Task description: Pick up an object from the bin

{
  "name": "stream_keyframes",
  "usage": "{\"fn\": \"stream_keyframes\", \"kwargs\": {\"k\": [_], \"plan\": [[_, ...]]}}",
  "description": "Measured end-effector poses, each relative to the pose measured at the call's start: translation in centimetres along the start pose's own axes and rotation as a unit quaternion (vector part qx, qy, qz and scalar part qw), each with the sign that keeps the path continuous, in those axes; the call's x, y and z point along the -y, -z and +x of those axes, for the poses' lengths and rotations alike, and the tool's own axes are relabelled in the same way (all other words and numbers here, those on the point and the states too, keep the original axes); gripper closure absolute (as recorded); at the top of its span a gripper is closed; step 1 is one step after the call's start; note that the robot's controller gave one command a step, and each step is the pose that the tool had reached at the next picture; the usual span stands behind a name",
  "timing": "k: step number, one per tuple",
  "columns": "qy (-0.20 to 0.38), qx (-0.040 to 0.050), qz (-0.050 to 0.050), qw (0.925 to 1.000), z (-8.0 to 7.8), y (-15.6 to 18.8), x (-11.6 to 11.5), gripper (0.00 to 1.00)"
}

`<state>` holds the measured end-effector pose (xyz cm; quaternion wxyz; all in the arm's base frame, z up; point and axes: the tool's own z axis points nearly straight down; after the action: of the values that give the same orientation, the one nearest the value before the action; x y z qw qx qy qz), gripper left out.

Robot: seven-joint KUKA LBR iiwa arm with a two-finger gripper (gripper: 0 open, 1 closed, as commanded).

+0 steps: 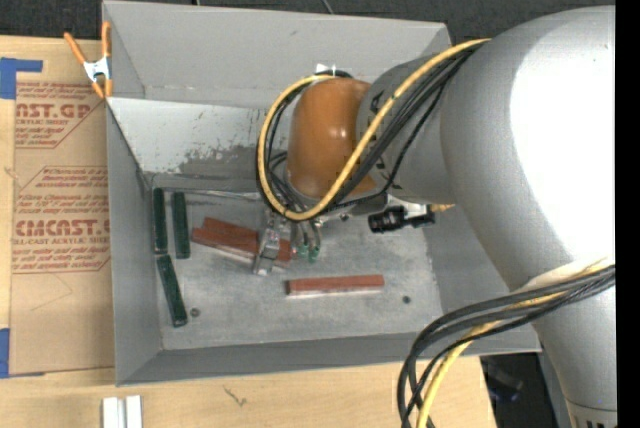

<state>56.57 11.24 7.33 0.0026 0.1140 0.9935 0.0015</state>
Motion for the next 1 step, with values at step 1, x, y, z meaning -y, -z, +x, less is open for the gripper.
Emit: {"fn": "stream_keyframes", "kwargs": {"k": [1], "plan": [[-0.034,-0.0021,0.002,0.9994,0.8,11.59,2.02,1.0]]}}
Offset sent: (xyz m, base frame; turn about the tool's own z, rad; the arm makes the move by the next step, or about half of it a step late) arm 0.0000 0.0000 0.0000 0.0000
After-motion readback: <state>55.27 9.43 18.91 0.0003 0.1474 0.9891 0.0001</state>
